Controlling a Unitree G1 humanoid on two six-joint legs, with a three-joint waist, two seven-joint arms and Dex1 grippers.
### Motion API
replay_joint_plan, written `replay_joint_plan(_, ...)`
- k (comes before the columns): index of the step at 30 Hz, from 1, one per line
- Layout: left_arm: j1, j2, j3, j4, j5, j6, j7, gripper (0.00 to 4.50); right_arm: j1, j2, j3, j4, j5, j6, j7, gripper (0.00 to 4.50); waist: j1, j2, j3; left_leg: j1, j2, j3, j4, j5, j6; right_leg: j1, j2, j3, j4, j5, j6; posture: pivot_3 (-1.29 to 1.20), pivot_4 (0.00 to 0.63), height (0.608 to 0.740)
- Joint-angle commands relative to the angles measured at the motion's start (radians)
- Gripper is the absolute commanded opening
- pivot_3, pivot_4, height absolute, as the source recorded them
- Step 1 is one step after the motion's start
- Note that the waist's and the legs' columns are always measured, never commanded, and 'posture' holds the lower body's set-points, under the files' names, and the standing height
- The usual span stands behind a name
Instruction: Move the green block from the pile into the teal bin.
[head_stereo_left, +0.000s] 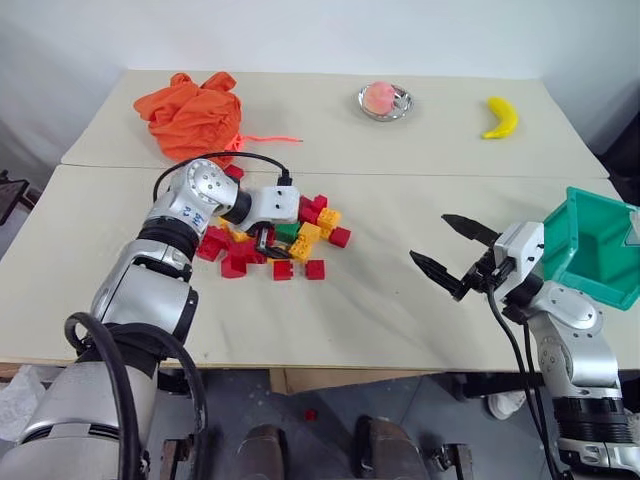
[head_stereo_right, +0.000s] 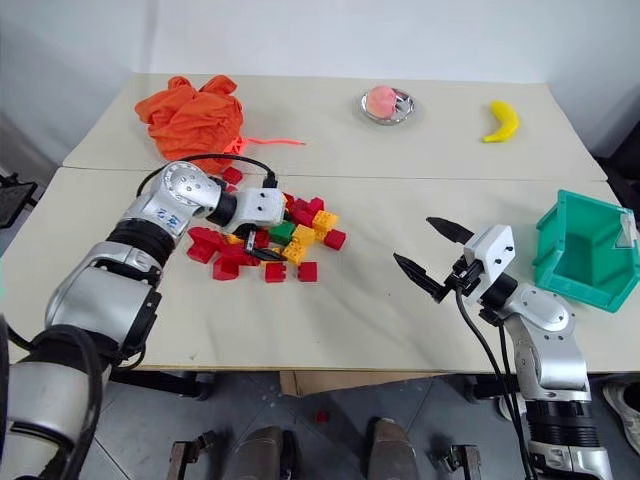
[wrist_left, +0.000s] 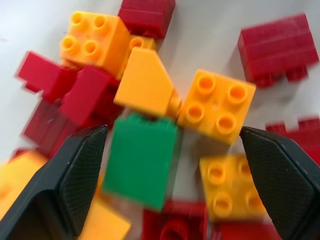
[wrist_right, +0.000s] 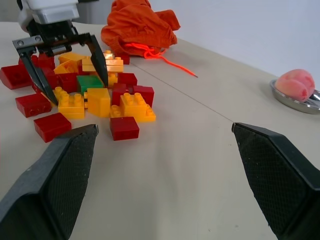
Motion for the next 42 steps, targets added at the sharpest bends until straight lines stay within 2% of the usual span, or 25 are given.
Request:
replay_joint_plan(1, -0.012, -0.002, -0.009, 0.034, 0.031, 0.075, -0.020, 3.58, 0.018, -0.009, -0.043, -0.059, 0.030, 0.004, -0.016, 4.50, -0.004, 0.000, 0.000, 0.000, 0.000, 0.000, 0.000, 0.000, 0.000, 0.000, 0.000, 0.000, 0.000, 0.000, 0.000, 0.00, 0.150, 0.740)
replay_joint_plan(7, -0.010, -0.003, 0.058, 0.027, -0.019, 0.064, 0.041, 1.75, 0.053, -0.018, -0.061, -0.092, 0.039, 0.020, -0.027, 4.50, -0.011, 0.000, 0.000, 0.000, 0.000, 0.000, 0.000, 0.000, 0.000, 0.000, 0.000, 0.000, 0.000, 0.000, 0.000, 0.00, 0.150, 0.740)
replay_joint_plan(11, -0.030, 0.027, 0.167, 0.012, -0.114, -0.022, -0.021, 1.75, 0.064, -0.027, -0.073, -0.104, 0.042, 0.032, -0.032, 4.50, -0.011, -0.001, 0.001, 0.000, 0.000, 0.000, 0.000, 0.000, 0.000, 0.000, 0.000, 0.000, 0.000, 0.000, 0.000, 0.00, 0.150, 0.740)
replay_joint_plan(14, -0.051, 0.037, 0.250, -0.011, -0.203, -0.039, -0.164, 1.75, 0.075, -0.037, -0.091, -0.110, 0.046, 0.039, -0.037, 4.50, -0.008, -0.001, 0.001, 0.000, 0.000, 0.000, 0.000, 0.000, 0.000, 0.000, 0.000, 0.000, 0.000, 0.000, 0.000, 0.00, 0.150, 0.740)
replay_joint_plan(17, -0.053, 0.008, 0.281, -0.062, -0.263, -0.055, -0.284, 1.75, 0.094, -0.048, -0.110, -0.112, 0.046, 0.037, -0.036, 4.50, 0.003, -0.002, 0.001, -0.001, 0.000, -0.001, 0.000, 0.000, 0.000, 0.000, 0.000, 0.000, 0.000, 0.000, 0.000, 0.00, 0.150, 0.740)
replay_joint_plan(19, -0.031, -0.052, 0.276, -0.114, -0.290, -0.078, -0.329, 1.75, 0.113, -0.055, -0.131, -0.114, 0.043, 0.031, -0.042, 4.50, 0.012, -0.002, 0.001, -0.001, 0.000, 0.000, 0.000, 0.000, 0.000, 0.000, 0.000, 0.000, 0.000, 0.000, 0.000, 0.00, 0.150, 0.740)
replay_joint_plan(22, -0.006, -0.142, 0.270, -0.158, -0.307, -0.075, -0.305, 1.75, 0.149, -0.059, -0.157, -0.126, 0.037, 0.027, -0.050, 4.50, 0.020, -0.002, 0.001, -0.001, 0.000, -0.001, 0.001, 0.000, 0.000, 0.000, 0.000, 0.000, 0.000, 0.000, 0.000, 0.00, 0.150, 0.740)
replay_joint_plan(28, 0.056, -0.384, 0.183, -0.131, -0.206, -0.069, -0.040, 1.75, 0.273, -0.056, -0.239, -0.216, 0.039, 0.034, -0.096, 4.50, 0.022, -0.002, 0.001, -0.001, 0.000, -0.001, 0.001, 0.000, 0.001, 0.001, 0.000, 0.000, -0.002, 0.000, 0.001, 0.00, 0.150, 0.740)
replay_joint_plan(32, 0.066, -0.459, 0.144, -0.085, -0.162, -0.048, 0.057, 2.77, 0.383, -0.039, -0.287, -0.313, 0.050, 0.052, -0.136, 4.50, 0.011, -0.002, 0.001, -0.001, 0.000, -0.001, 0.001, 0.000, 0.001, 0.001, 0.000, 0.000, -0.002, 0.001, 0.001, 0.00, 0.150, 0.740)
replay_joint_plan(34, 0.065, -0.469, 0.149, -0.077, -0.160, -0.053, 0.114, 3.48, 0.436, -0.030, -0.305, -0.350, 0.053, 0.058, -0.151, 4.50, 0.009, -0.001, 0.001, 0.000, 0.000, -0.001, 0.000, 0.000, 0.001, 0.001, 0.000, 0.000, -0.002, 0.000, 0.001, 0.00, 0.150, 0.740)
replay_joint_plan(37, 0.066, -0.454, 0.184, -0.097, -0.198, -0.068, 0.117, 4.25, 0.479, -0.035, -0.331, -0.383, 0.059, 0.069, -0.163, 4.50, 0.012, -0.001, 0.001, 0.000, 0.000, -0.001, 0.001, 0.000, 0.001, 0.001, 0.000, 0.000, -0.002, 0.000, 0.001, 0.00, 0.150, 0.740)
replay_joint_plan(42, 0.153, -0.333, 0.267, -0.237, -0.339, -0.082, -0.085, 4.25, 0.462, -0.097, -0.348, -0.407, 0.101, 0.154, -0.159, 4.50, 0.008, 0.000, 0.000, 0.000, 0.000, -0.001, 0.001, 0.000, 0.001, 0.001, 0.000, 0.000, -0.001, 0.000, 0.000, 0.00, 0.150, 0.740)
